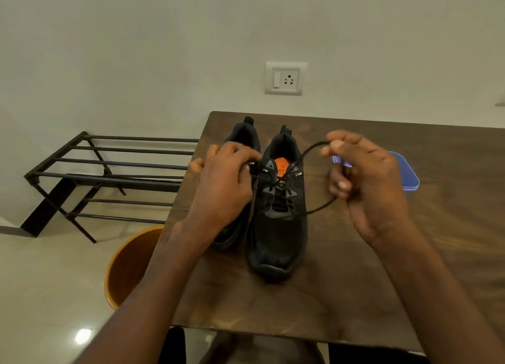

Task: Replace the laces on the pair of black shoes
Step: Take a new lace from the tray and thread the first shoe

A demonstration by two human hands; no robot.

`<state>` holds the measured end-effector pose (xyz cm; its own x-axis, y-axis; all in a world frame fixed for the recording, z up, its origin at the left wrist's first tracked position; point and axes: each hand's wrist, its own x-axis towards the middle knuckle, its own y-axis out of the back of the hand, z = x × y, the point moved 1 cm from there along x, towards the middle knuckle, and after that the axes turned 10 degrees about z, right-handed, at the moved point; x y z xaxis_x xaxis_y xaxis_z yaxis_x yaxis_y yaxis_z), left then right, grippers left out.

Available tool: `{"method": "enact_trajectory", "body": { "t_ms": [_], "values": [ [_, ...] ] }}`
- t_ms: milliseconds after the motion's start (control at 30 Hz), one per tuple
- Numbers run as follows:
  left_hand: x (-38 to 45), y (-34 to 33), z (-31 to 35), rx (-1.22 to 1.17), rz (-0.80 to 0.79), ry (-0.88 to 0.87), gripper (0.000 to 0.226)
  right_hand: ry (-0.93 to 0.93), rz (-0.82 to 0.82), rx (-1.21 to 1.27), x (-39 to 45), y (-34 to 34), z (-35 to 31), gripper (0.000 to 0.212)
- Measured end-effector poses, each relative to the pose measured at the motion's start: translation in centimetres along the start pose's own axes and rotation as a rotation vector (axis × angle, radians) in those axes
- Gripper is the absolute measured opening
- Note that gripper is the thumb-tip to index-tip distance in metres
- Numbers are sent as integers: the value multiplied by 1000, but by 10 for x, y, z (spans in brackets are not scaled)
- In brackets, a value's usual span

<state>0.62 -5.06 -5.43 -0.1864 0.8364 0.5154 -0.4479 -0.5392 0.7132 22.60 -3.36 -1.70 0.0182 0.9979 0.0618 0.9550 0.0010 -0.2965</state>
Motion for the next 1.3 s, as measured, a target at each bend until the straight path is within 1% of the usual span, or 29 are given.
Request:
{"method": "enact_trajectory", "body": {
  "t_ms": [33, 67, 100, 133, 167, 200, 233, 333, 367, 400, 467, 567, 600, 700, 733, 867, 900, 1000, 1100, 1133, 1167, 1233, 1267, 1300],
  "values": [
    [1, 4, 7, -188, 36, 10, 27, 67, -29, -154, -3, -2, -1, 13],
    [2, 9, 15, -395, 33, 33, 26, 111, -66, -276, -5, -6, 0, 13],
    [3, 14, 26, -573, -15, 56, 27, 141, -98, -360, -8, -10, 1, 12],
    [3, 18, 34, -698, -84, 74, 30, 160, -129, -400, -11, -15, 1, 12],
    [3, 20, 40, -761, -153, 72, 30, 168, -146, -402, -13, -18, 0, 11],
    [3, 20, 43, -761, -208, 48, 27, 159, -146, -374, -14, -19, 0, 11],
    [3, 19, 41, -709, -236, 22, 22, 143, -127, -339, -13, -17, -1, 11],
    [3, 14, 23, -491, -227, 26, 16, 102, -5, -241, -1, 0, -3, 10],
    [3, 13, 18, -475, -212, 49, 17, 88, 35, -197, 3, 6, -4, 10],
    [3, 13, 17, -504, -199, 70, 18, 73, 57, -163, 6, 10, -3, 10],
    [2, 15, 24, -605, -199, 73, 25, 48, 51, -133, 6, 10, 0, 10],
    [-3, 9, 43, -735, -325, 70, 37, 69, -7, -217, 0, -4, 10, 11],
    [-5, 6, 46, -732, -362, 59, 36, 97, -16, -248, -2, -7, 13, 11],
    [-6, 5, 40, -632, -392, 34, 16, 161, 0, -242, -1, -8, 10, 11],
    [-6, 7, 36, -635, -389, 52, 14, 167, 23, -235, 1, -5, 9, 11],
    [-5, 11, 38, -802, -389, 144, 38, 204, 79, -294, 2, -3, 13, 9],
    [-6, 11, 41, -807, -414, 130, 36, 213, 69, -297, 1, -6, 15, 9],
    [-6, 10, 43, -760, -461, 82, 16, 234, 43, -315, -1, -13, 19, 10],
    [-2, 13, 28, -649, -367, 107, 12, 199, 69, -346, 3, -4, 15, 8],
    [0, 14, 21, -583, -301, 118, 11, 213, 85, -421, 6, 1, 14, 7],
    [2, 15, 14, -489, -222, 127, 10, 250, 97, -563, 9, 8, 13, 9],
    [6, 16, -1, -231, -100, 112, 10, 300, 90, -917, 16, 20, 18, 24],
    [7, 16, -5, -89, -88, 101, 9, 283, 96, -1018, 17, 26, 21, 34],
    [7, 16, -8, 38, -101, 85, 6, 258, 106, -1030, 18, 28, 23, 39]
  ]
}}
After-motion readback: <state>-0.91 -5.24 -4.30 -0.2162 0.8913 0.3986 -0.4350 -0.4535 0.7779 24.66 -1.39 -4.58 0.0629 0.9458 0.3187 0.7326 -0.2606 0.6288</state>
